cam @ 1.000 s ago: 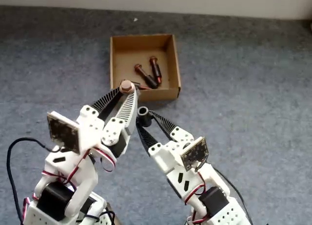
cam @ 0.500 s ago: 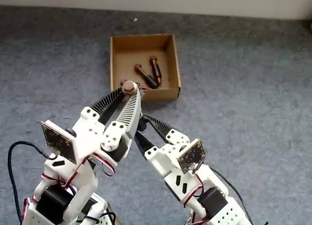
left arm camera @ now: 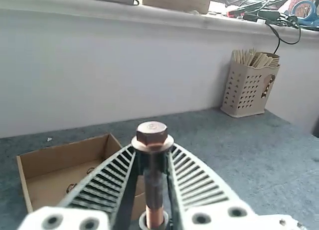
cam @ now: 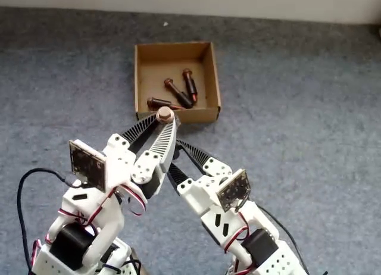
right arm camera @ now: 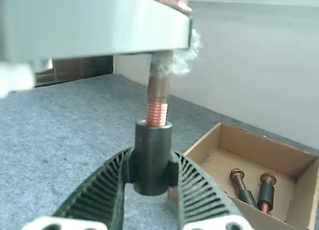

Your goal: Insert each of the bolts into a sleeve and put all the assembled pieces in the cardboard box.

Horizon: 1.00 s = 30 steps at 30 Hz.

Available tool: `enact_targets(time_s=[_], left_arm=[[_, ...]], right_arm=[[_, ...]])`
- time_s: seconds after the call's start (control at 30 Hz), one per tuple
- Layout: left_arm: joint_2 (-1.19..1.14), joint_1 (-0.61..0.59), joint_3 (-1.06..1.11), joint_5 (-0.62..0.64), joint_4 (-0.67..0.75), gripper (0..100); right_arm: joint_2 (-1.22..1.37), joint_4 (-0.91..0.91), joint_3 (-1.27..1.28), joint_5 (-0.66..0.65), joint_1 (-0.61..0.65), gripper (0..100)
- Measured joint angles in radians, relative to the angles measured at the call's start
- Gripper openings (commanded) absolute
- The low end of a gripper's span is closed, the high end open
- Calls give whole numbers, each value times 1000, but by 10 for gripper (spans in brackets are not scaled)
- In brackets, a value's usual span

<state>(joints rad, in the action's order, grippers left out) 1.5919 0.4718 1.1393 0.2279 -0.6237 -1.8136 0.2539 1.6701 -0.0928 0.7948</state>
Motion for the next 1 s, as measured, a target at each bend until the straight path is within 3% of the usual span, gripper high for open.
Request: enact_targets(time_s=[0.2,0.37,0.57,0.77,1.0], left_arm=[[-6,0,5,0,0,16],[6,-2,18,2,-29,209],[-8,-34,-5,-3,-221,243],[5,-121,-100,-107,-331,210],[5,-365,-63,-270,-385,97]], right_arm=[[0,0,0,0,-12,5],[2,0,0,0,-12,5],[0,-2,0,0,-14,5],[0,0,0,15,-44,5],[0,160,0,206,-261,5]])
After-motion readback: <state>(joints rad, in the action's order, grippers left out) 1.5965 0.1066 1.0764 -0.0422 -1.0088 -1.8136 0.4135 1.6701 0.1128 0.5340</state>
